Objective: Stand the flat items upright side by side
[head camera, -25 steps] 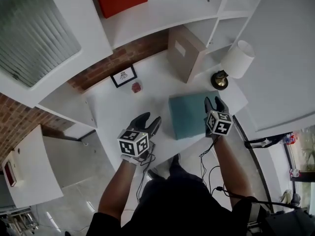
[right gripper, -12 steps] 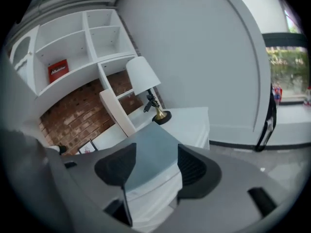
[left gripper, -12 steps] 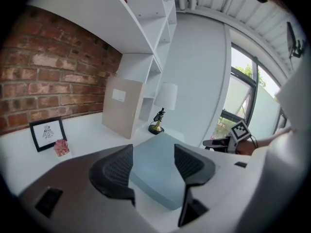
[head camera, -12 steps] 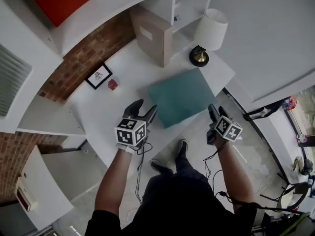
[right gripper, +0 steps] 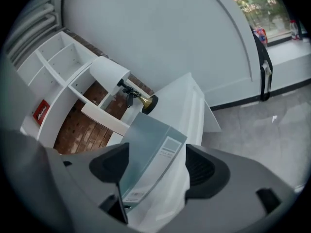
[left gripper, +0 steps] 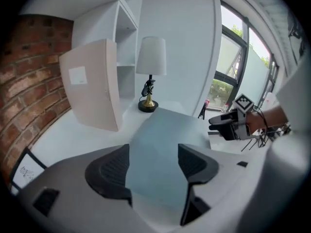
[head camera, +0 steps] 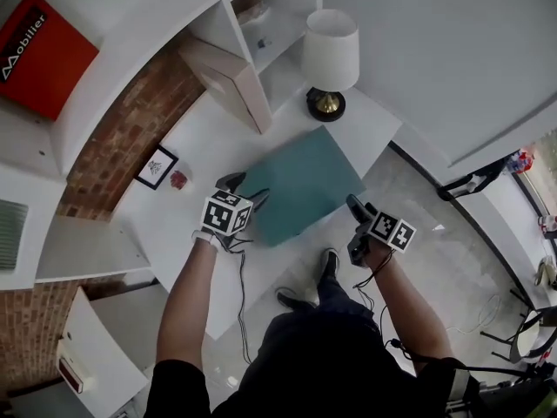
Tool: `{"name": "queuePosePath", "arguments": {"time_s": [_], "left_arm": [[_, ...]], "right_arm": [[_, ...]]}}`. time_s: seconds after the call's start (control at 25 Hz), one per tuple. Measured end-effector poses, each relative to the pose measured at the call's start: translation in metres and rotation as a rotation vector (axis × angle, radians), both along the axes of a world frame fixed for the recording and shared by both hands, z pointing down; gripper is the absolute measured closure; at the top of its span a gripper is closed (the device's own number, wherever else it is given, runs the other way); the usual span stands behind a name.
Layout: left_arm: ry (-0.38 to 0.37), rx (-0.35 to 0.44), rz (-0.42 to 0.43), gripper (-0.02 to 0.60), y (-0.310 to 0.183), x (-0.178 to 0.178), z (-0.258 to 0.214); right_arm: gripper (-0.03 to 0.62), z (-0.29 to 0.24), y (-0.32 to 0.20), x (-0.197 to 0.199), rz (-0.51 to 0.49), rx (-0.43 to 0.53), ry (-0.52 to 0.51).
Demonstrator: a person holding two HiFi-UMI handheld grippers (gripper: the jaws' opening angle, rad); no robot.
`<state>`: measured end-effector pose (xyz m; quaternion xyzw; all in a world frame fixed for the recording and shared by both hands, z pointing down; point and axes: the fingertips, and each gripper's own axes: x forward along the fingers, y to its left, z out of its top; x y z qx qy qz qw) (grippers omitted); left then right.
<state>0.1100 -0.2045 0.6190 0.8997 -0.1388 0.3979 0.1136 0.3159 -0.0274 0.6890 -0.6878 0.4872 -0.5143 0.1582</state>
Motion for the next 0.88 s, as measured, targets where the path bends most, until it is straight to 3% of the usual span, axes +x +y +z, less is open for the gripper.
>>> {"name": "queuePosePath", "arguments": {"time_s": [0.12,0.36,0.52,0.64,0.76,0.88], "left_arm": [[-0.026,-0.087,0.047,0.287,-0.011,0.033,0.012],[-0.151,-0.066,0.154,0.284,-0.043,0.097,0.046],[-0.189,-0.156,0.199,0.268,-0.05,0.129,0.068],[-0.233,-0.228,0.213,0.267,-0.056,0.138,0.085],[-0.213,-0.337,0.175,0.268,-0.056,0.139,0.092],[-0.196,-0.38,0.167,0.27,-0.052,0.135,0.091]], "right_arm": [[0.235,0.01,-0.005,-0.002,-0.011,-0.013,-0.065],[0.235,0.019,-0.017,-0.008,-0.063,-0.025,-0.143],[0.234,0.025,-0.024,-0.007,-0.097,-0.038,-0.176],[0.233,0.033,-0.031,-0.004,-0.116,-0.055,-0.179],[0.238,0.041,-0.035,0.001,-0.118,-0.075,-0.182],[0.246,0.043,-0.038,0.004,-0.134,-0.077,-0.192]]}}
